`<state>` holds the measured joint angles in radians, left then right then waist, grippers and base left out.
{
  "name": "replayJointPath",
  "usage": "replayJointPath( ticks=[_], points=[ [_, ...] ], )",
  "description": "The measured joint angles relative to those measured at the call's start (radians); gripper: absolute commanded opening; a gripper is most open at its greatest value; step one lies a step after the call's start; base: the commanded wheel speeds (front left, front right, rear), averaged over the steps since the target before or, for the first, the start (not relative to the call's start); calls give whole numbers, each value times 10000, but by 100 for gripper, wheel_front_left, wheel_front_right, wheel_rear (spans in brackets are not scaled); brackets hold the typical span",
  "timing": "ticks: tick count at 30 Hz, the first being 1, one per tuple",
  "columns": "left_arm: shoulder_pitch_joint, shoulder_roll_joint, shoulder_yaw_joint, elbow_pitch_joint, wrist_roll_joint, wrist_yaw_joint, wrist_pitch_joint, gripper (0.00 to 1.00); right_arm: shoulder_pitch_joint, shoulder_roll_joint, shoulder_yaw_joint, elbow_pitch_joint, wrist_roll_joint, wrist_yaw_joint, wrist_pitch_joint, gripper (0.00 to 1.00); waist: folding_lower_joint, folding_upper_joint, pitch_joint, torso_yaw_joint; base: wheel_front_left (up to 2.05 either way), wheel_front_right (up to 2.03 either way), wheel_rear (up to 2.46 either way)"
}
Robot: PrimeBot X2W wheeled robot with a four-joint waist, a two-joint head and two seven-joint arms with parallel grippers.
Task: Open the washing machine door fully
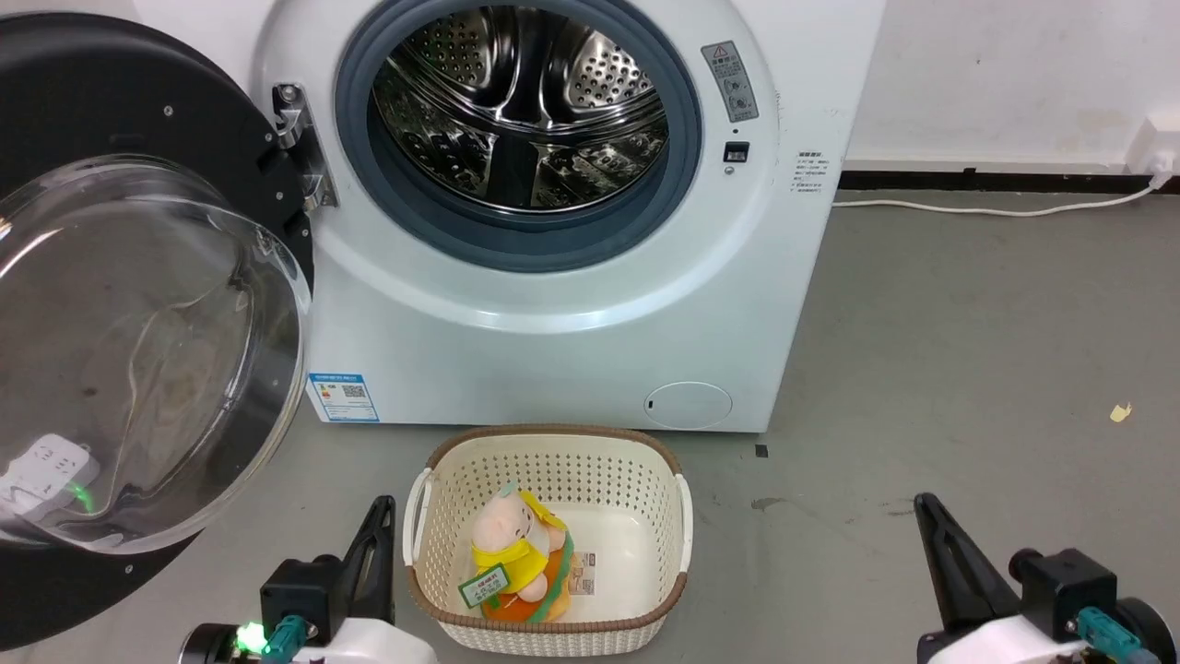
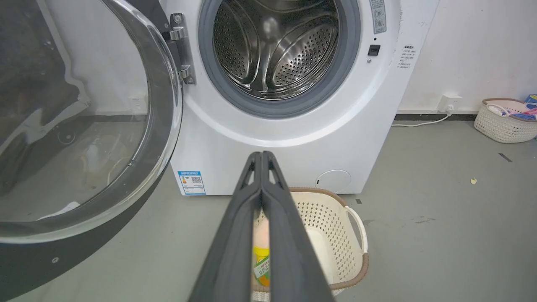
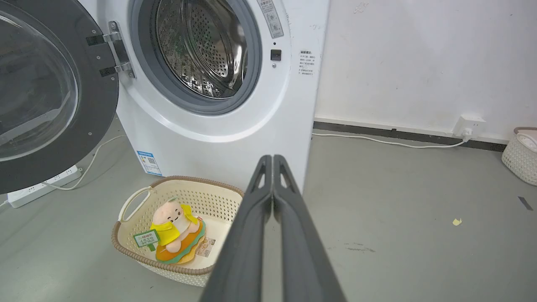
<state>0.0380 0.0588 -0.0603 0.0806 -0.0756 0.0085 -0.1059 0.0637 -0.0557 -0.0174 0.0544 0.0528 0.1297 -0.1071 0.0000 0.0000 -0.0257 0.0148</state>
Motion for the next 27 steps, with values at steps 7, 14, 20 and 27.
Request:
replayJointPath(
  ticks=[7, 14, 20, 27],
  points=[
    [-18, -12, 75, -113, 128, -2, 113, 0, -122, 0, 23, -52, -65, 0, 128, 0, 0, 0, 35, -20, 0, 0, 0],
    [-27, -25, 130, -207, 213, -25, 278, 0, -134, 0, 46, -121, -100, 2, 282, 0, 0, 0, 71, -41, 0, 0, 0],
    [-70, -46, 190, -286, 282, -27, 412, 0, -167, 2, 63, -190, -199, 2, 412, 0, 0, 0, 101, -58, 0, 0, 0],
    [-174, -52, 305, -418, 351, -27, 543, 0, -323, 2, 82, -274, -270, 2, 548, 0, 0, 0, 137, -79, 0, 0, 0]
  ],
)
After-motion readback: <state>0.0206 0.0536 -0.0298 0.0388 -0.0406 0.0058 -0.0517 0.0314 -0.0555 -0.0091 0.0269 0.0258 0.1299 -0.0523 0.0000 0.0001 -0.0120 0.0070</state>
